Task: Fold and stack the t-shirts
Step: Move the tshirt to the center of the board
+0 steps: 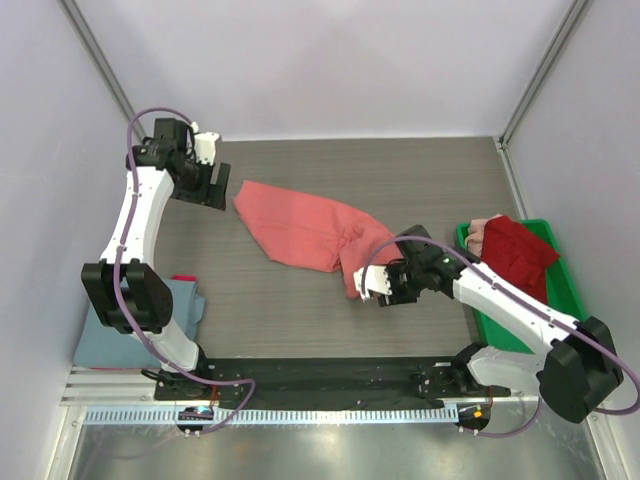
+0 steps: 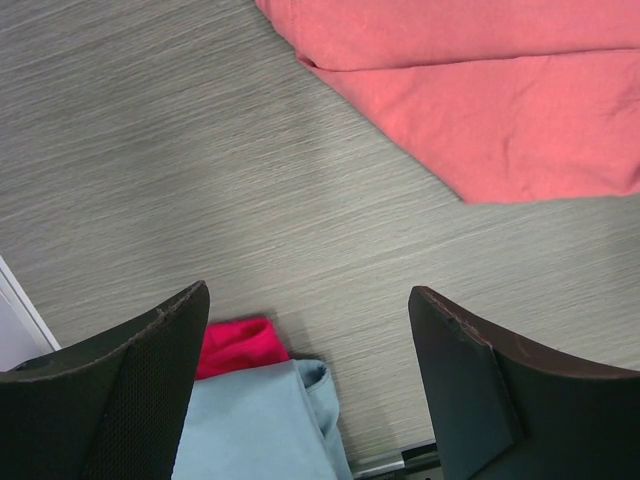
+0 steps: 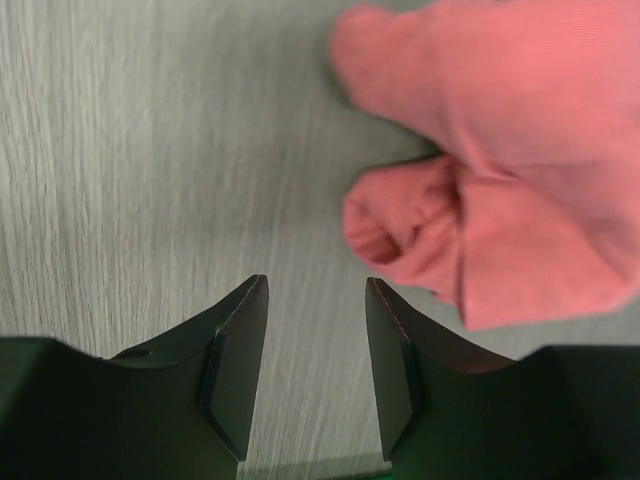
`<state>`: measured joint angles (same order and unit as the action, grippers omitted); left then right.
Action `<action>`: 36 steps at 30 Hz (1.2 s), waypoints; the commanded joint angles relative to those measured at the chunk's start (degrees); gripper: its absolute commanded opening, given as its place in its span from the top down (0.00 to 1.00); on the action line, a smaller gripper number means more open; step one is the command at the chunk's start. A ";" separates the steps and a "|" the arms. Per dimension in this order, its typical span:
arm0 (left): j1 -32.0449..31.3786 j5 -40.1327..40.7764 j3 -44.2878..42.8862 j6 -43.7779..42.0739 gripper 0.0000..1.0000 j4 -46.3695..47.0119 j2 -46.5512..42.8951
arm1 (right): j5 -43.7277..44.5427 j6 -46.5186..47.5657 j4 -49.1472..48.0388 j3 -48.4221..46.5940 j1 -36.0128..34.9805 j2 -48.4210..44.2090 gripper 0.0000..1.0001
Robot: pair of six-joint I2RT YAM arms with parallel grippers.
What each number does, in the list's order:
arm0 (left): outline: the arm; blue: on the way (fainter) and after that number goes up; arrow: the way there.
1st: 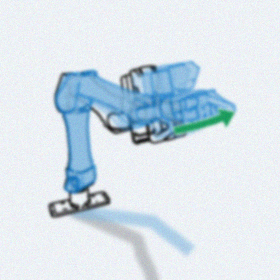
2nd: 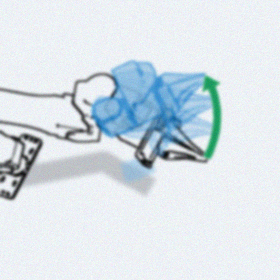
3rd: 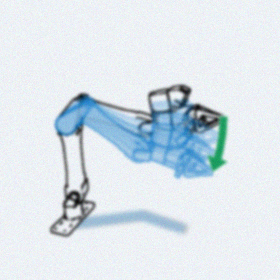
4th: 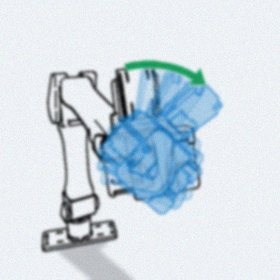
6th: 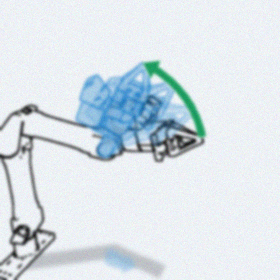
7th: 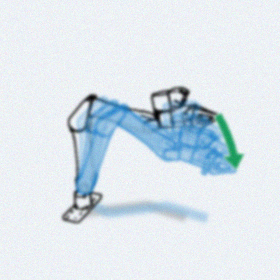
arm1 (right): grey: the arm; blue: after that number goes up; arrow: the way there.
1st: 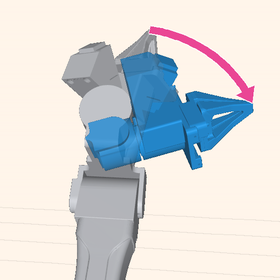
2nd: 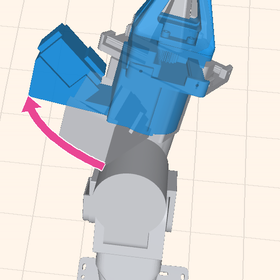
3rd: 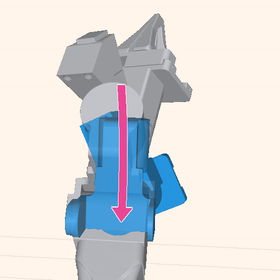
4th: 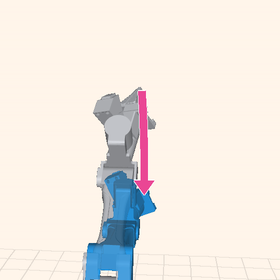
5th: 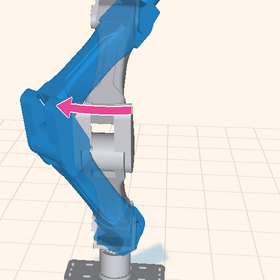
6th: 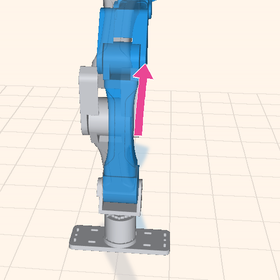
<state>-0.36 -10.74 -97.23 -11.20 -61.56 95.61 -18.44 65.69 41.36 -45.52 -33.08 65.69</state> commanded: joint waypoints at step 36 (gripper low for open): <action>-0.08 5.73 -3.13 -1.46 0.19 0.91 -0.87 | -2.25 -23.68 -31.07 -62.52 -2.25 19.89 0.99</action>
<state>-0.36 -6.79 -95.37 -12.47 -62.17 94.50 -23.42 52.31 24.95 -95.59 -35.05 83.88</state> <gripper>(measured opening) 0.817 0.029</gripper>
